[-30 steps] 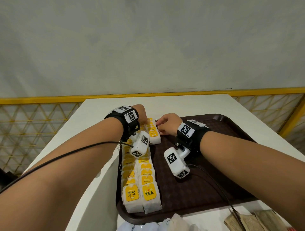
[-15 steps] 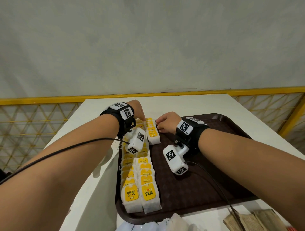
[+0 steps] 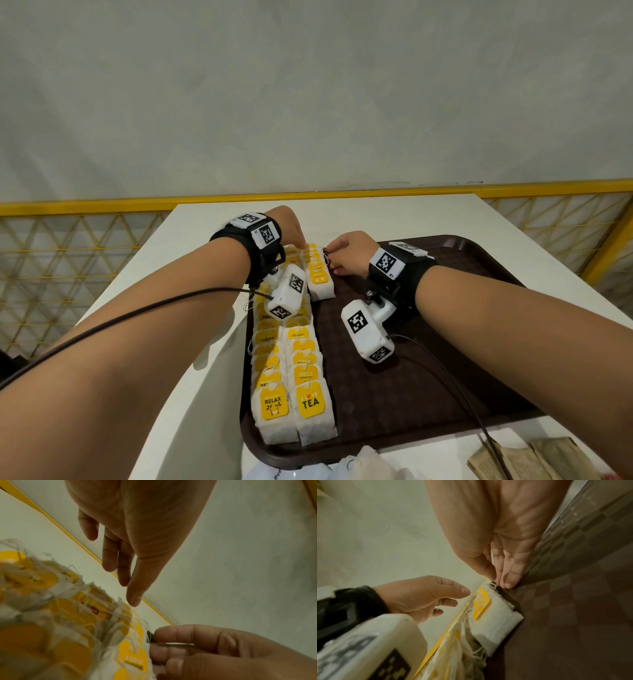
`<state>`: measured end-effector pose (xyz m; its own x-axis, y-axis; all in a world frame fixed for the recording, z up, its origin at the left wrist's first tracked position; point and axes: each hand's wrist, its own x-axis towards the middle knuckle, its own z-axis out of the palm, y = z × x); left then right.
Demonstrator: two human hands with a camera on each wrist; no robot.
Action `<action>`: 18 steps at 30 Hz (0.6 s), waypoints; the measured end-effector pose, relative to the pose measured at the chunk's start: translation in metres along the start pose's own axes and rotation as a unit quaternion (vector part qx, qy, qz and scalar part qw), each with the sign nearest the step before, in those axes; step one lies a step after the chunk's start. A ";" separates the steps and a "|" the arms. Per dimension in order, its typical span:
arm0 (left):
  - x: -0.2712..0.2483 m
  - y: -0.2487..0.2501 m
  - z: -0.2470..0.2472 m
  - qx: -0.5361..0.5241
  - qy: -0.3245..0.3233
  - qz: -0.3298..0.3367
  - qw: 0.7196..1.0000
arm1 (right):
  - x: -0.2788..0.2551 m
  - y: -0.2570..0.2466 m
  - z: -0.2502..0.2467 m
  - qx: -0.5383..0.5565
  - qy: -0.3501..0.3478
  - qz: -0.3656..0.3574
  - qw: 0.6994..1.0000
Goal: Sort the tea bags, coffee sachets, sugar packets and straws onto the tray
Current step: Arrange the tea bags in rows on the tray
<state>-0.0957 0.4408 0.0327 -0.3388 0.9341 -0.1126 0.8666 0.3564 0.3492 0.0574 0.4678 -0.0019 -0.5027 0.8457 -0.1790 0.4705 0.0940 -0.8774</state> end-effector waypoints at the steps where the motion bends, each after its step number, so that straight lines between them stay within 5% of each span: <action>1: 0.000 0.000 0.000 -0.001 0.002 -0.001 1.000 | -0.001 0.000 -0.002 0.002 0.002 0.005 1.000; 10: -0.002 -0.006 -0.001 0.014 -0.013 -0.006 1.000 | -0.024 0.006 -0.005 0.027 -0.066 0.030 0.997; 18: -0.048 0.006 -0.022 -0.022 0.025 0.048 0.998 | -0.056 -0.007 -0.027 0.032 -0.040 -0.007 0.999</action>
<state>-0.0821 0.3982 0.0608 -0.2743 0.9612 -0.0298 0.8794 0.2633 0.3966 0.1020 0.4338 0.0262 -0.5660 0.7999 -0.1994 0.4174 0.0695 -0.9061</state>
